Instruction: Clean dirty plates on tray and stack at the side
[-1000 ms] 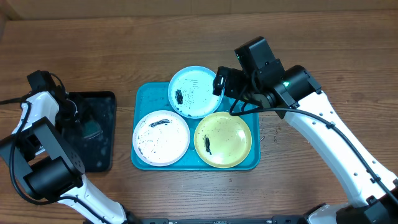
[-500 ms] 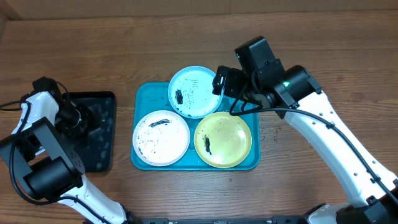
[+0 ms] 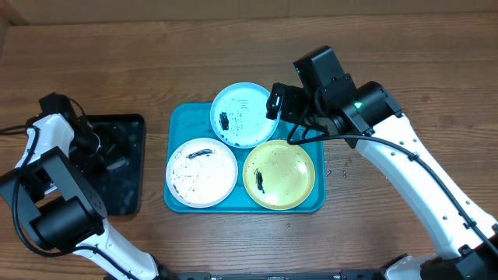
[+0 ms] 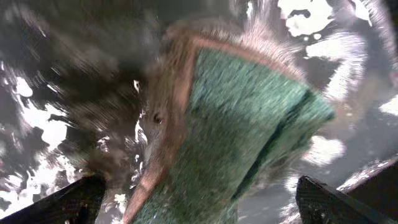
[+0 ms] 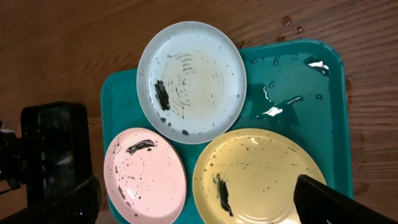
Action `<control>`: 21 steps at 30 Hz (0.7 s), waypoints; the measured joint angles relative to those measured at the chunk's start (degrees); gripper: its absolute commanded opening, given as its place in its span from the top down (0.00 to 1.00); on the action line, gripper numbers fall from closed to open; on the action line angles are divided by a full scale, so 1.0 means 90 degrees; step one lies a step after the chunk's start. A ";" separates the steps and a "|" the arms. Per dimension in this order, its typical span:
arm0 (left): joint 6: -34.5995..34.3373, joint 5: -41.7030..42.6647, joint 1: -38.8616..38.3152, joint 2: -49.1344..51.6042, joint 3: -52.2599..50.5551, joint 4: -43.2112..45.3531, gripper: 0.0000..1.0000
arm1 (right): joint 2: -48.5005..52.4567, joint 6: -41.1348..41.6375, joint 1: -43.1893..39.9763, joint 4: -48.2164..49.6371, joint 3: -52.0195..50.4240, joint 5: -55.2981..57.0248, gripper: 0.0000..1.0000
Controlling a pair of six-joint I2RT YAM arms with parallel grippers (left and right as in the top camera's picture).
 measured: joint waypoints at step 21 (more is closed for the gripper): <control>0.0022 0.0202 0.0000 0.0002 0.0532 -0.0891 0.96 | 0.0000 0.0000 0.0000 0.0012 0.0012 0.0000 0.00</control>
